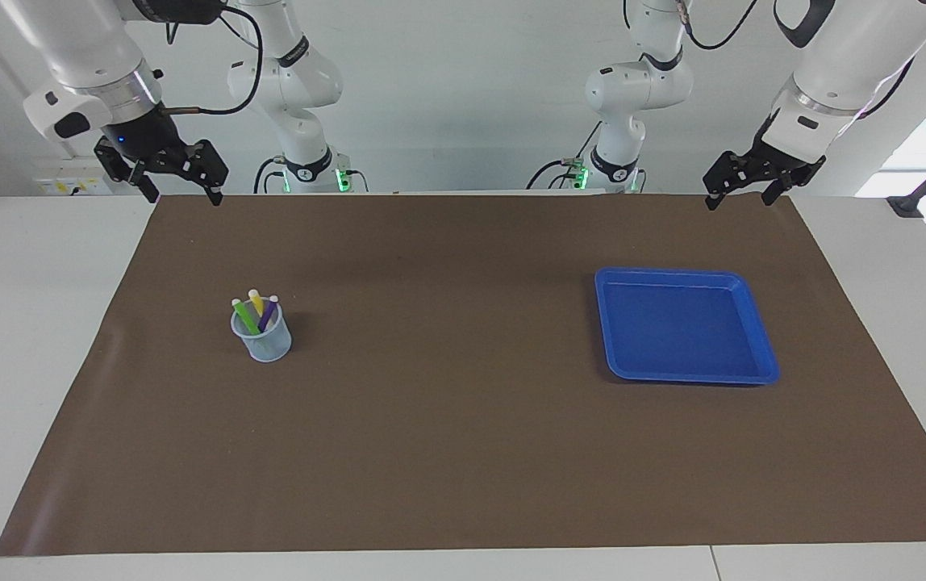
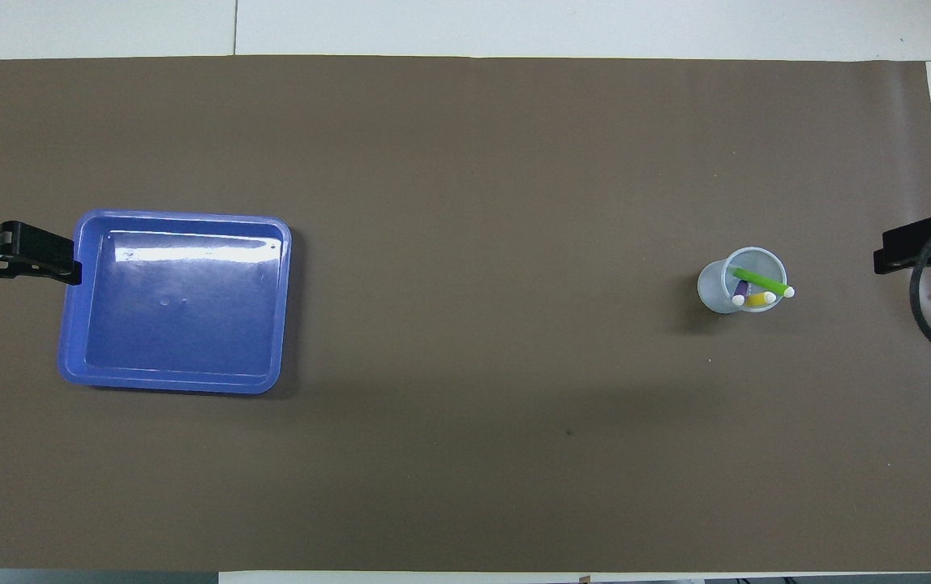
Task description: Right arm passes pens to left for tray arrangement
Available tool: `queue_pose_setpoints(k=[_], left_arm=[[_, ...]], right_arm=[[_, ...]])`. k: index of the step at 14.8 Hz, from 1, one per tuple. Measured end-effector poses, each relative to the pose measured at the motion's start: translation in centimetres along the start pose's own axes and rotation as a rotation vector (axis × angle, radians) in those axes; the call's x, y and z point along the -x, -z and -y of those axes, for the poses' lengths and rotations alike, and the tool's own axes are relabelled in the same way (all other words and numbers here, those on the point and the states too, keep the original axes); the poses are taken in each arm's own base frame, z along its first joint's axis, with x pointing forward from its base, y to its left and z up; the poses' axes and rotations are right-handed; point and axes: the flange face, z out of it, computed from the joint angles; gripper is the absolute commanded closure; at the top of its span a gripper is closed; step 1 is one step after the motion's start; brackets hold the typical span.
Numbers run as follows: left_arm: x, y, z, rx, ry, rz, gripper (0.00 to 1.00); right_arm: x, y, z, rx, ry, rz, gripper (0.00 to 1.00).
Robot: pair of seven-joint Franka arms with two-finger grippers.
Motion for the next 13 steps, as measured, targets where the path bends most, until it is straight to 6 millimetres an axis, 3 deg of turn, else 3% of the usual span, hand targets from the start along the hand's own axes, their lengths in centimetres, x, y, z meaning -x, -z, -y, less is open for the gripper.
queue_pose_setpoints(k=[13], left_arm=[[0.0, 0.0, 0.0, 0.0, 0.0, 0.0, 0.0]], right_arm=[[-0.02, -0.37, 0.21, 0.0, 0.004, 0.003, 0.0]])
